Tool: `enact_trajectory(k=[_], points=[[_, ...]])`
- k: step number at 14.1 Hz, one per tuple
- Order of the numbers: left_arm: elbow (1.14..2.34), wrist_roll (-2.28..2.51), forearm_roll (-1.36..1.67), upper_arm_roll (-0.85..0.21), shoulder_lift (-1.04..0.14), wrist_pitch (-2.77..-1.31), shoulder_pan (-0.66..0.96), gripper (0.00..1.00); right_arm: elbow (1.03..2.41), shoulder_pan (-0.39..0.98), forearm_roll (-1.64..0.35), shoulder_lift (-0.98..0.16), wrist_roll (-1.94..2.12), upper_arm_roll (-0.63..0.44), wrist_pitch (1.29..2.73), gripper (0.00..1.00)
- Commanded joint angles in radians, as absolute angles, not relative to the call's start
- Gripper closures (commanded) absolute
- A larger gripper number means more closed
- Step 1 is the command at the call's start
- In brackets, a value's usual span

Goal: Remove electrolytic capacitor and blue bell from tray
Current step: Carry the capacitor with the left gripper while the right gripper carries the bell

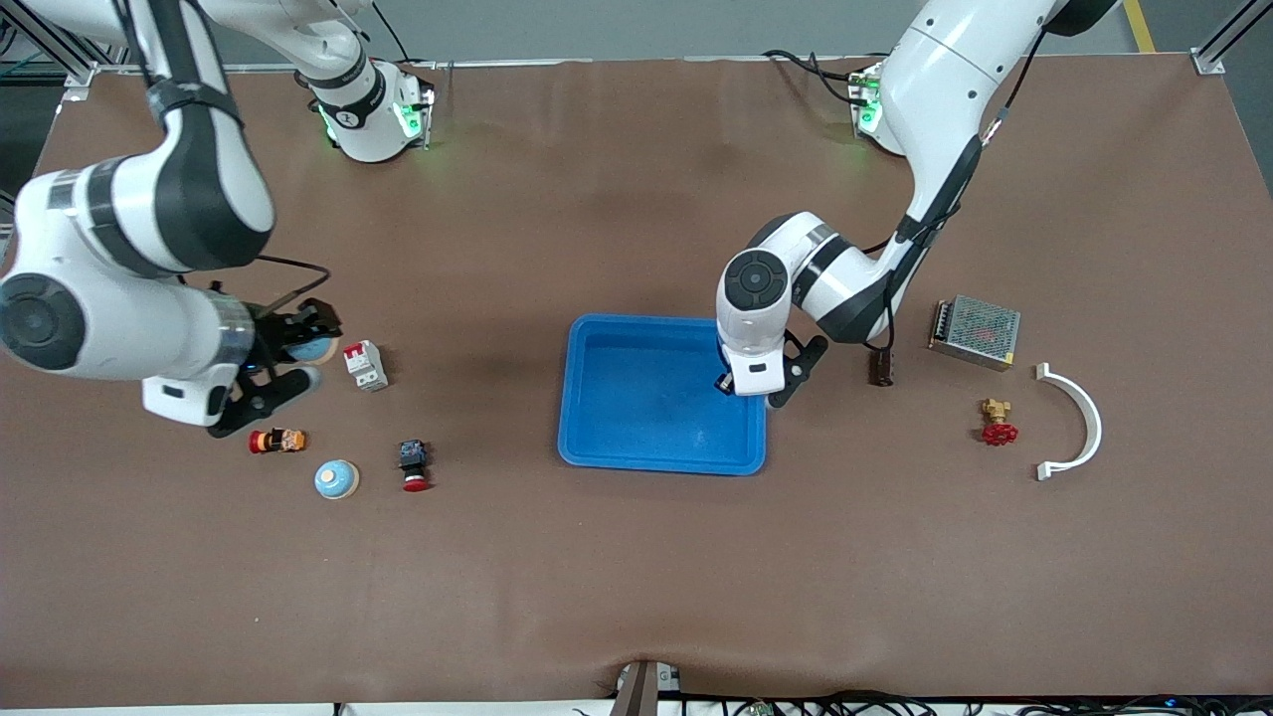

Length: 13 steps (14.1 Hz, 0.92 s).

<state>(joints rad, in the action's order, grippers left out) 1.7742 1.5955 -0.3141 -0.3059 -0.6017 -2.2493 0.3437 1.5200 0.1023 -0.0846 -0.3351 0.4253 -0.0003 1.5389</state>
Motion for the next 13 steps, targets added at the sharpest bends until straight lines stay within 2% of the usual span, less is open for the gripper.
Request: enact_trajectory(k=[1, 3, 8, 13], points=[[1.775, 1.418, -0.321, -0.314, -0.569, -2.220, 0.310, 1.00, 1.675, 0.043, -0.049, -0.243, 0.515, 0.017, 1.636, 0.57], [1.776, 1.279, -0.319, -0.313, -0.560, -2.218, 0.302, 1.00, 1.780, 0.014, -0.035, -0.203, 0.569, 0.017, 1.742, 0.57], [1.789, 0.990, -0.318, -0.325, -0.523, -2.195, 0.218, 1.00, 1.942, -0.057, -0.028, -0.193, 0.685, 0.015, 1.958, 0.57], [1.827, 0.763, -0.318, -0.409, -0.491, -2.187, 0.037, 1.00, 2.049, -0.138, 0.000, -0.204, 0.788, 0.015, 2.126, 0.57]])
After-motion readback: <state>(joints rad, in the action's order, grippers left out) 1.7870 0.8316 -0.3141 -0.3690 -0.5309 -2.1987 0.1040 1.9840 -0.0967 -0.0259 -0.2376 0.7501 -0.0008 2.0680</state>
